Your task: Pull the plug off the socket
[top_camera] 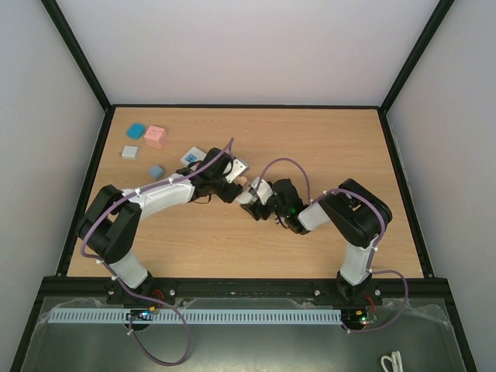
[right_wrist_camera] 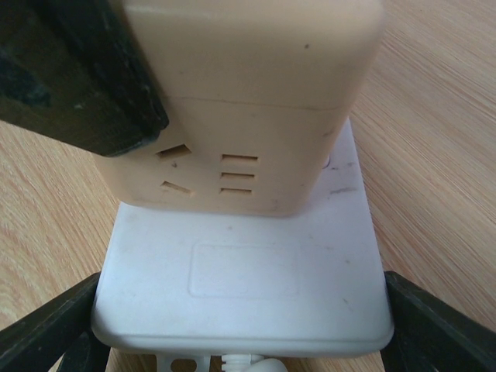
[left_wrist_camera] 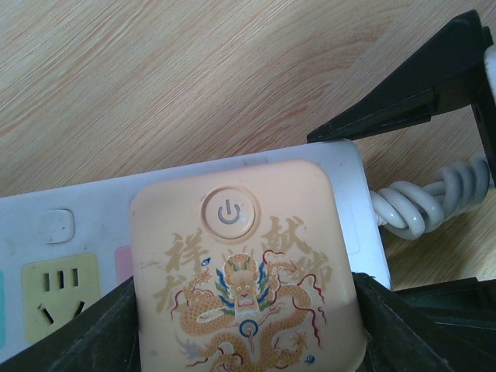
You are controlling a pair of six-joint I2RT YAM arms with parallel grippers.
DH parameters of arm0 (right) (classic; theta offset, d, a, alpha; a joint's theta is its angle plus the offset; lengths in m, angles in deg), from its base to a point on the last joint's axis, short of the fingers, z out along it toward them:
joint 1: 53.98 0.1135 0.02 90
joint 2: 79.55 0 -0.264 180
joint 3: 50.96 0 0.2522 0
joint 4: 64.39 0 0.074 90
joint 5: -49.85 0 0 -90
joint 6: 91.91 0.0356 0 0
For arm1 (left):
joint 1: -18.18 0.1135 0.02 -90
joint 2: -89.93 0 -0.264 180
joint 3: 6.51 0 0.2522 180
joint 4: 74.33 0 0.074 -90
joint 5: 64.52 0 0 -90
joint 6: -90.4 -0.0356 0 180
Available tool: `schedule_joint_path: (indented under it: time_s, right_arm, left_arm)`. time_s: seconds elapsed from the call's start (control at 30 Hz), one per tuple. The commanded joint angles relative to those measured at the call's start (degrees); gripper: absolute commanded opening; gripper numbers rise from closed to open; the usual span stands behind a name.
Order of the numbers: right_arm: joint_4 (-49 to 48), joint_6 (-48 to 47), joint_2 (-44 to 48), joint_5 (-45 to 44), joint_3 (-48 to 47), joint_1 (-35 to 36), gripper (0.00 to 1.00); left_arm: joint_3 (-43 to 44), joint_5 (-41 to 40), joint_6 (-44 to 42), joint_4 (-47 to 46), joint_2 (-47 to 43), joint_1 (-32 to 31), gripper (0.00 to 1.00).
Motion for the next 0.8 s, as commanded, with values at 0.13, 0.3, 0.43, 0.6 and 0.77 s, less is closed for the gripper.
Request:
schedule_joint_path:
  time_s: [0.13, 0.3, 0.43, 0.6, 0.77]
  right_arm:
    - [-1.2, -0.1, 0.9, -0.9, 0.2, 0.1, 0.82]
    - [-2.8, -0.5, 1.6, -2.7, 0.3, 0.1, 0.93]
    - [-3.7, -1.6, 1.5, -3.3, -0.3, 0.0, 0.99]
    - [-4.9, -1.9, 0.5, -1.6, -1.3, 0.0, 0.99]
    - [-6.1, -1.1, -1.2, 2.0, -2.4, 0.0, 0.98]
  left_arm:
    - [0.3, 6.8, -1.4, -2.0, -0.9, -0.8, 0.33]
    - [-0.8, 7.0, -2.1, -1.9, 0.1, -0.8, 0.31]
    - [-1.4, 7.1, -2.6, -1.6, 0.0, -0.8, 0.30]
    - [-1.9, 8.7, -2.8, -1.3, -0.1, -0.8, 0.30]
    - [-1.7, 9.6, -2.9, -0.9, 0.2, -0.8, 0.29]
